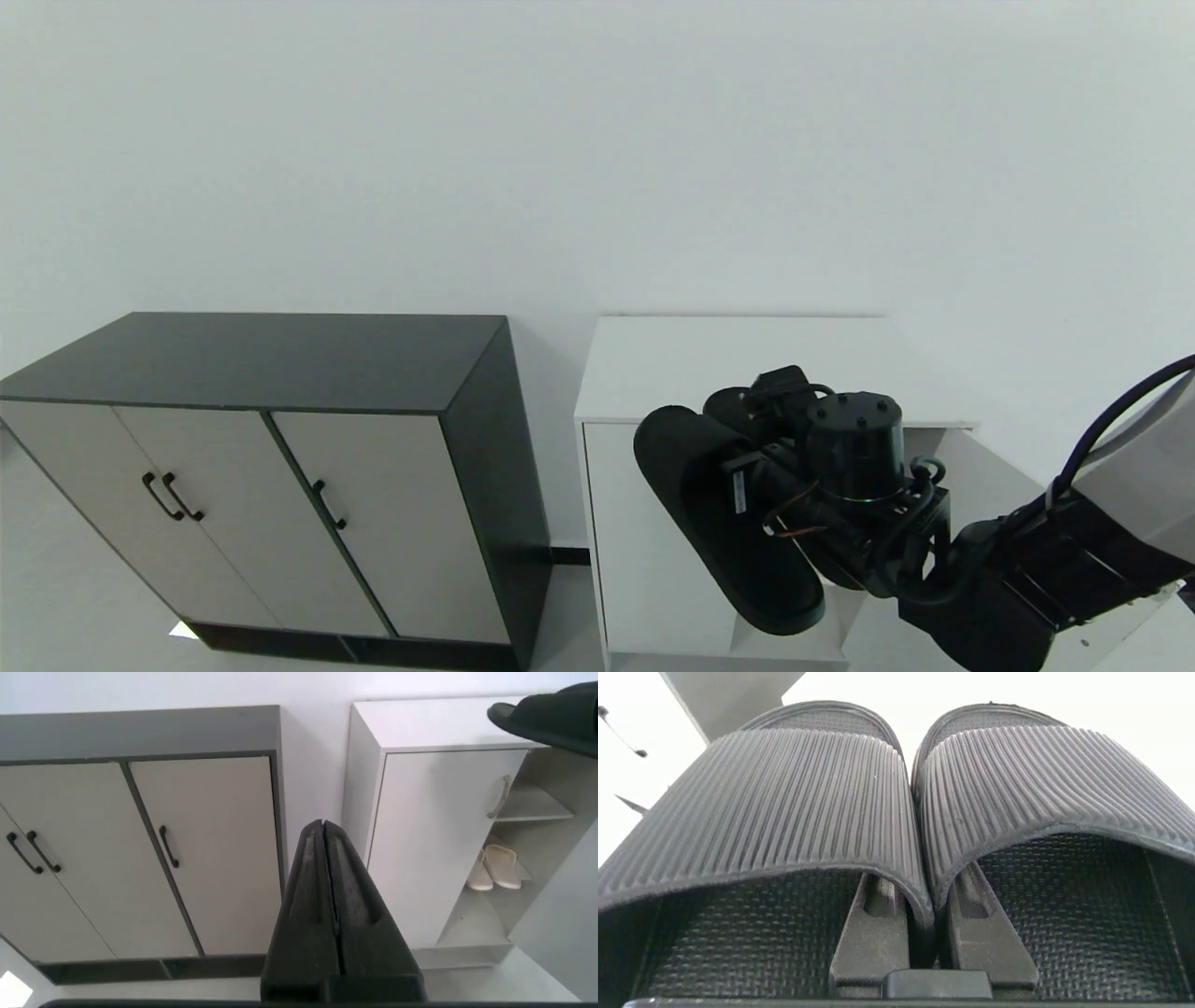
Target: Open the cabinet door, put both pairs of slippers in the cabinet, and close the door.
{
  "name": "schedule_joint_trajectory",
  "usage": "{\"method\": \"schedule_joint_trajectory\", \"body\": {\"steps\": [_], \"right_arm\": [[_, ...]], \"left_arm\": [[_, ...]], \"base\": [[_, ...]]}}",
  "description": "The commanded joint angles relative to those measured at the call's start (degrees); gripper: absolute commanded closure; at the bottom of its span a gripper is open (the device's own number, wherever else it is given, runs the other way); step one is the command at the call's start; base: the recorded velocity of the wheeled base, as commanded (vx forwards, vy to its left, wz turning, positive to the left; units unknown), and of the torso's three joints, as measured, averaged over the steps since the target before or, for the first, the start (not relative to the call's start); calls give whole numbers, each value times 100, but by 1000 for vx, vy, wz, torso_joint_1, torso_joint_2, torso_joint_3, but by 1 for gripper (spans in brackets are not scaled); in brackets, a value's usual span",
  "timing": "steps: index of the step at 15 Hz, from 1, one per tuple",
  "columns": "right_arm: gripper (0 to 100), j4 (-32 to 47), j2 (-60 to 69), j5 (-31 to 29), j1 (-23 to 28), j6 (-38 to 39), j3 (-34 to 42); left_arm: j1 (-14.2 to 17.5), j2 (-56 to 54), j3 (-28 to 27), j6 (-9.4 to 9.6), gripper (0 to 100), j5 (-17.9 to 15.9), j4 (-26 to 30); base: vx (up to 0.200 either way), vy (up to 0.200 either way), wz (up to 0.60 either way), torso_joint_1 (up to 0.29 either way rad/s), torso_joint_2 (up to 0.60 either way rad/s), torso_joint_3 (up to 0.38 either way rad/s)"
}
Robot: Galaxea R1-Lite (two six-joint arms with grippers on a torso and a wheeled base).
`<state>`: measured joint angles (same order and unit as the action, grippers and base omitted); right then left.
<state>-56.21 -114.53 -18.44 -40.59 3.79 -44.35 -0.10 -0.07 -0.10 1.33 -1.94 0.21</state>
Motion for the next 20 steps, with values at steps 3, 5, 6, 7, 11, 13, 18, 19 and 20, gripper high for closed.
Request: {"method": "schedule_joint_trajectory", "body": {"steps": [3, 5, 6, 7, 11, 13, 18, 19, 20], "right_arm": [[100, 5, -17, -10, -10, -1, 5], [100, 5, -17, -10, -10, -1, 5], [100, 5, -17, -1, -10, -1, 5], [100, 5, -17, -10, -10, -1, 5], [100, 5, -17, -10, -10, 8, 14], [100, 5, -17, -10, -10, 8, 23], [100, -48, -61, -10, -36, 8, 49], [100, -92, -61, -10, -45, 8, 58], [100, -153, -87, -19, -54, 8, 58]], "left_arm": [[1, 7, 1, 8, 100, 0, -3], [1, 7, 1, -1, 100, -8, -3], [1, 7, 1, -1, 100, -8, -3], [1, 7, 1, -1, 100, 0, 6], [1, 7, 1, -1, 100, 0, 6], [1, 7, 1, -1, 100, 0, 6], [1, 7, 1, -1, 100, -8, 6], [1, 7, 1, -1, 100, -8, 6], [1, 7, 1, 8, 100, -8, 6]], "base": [[0, 0, 0, 0, 0, 0], [0, -200, 0, 2, 5, 0], [0, -200, 0, 2, -2, -2], [0, -200, 0, -2, 2, -2], [0, -200, 0, 2, 4, 0], [0, -200, 0, 0, 2, 5], [0, -200, 0, 1, 0, 1], [0, -200, 0, 2, 2, 2], [0, -200, 0, 2, 7, 7]]}}
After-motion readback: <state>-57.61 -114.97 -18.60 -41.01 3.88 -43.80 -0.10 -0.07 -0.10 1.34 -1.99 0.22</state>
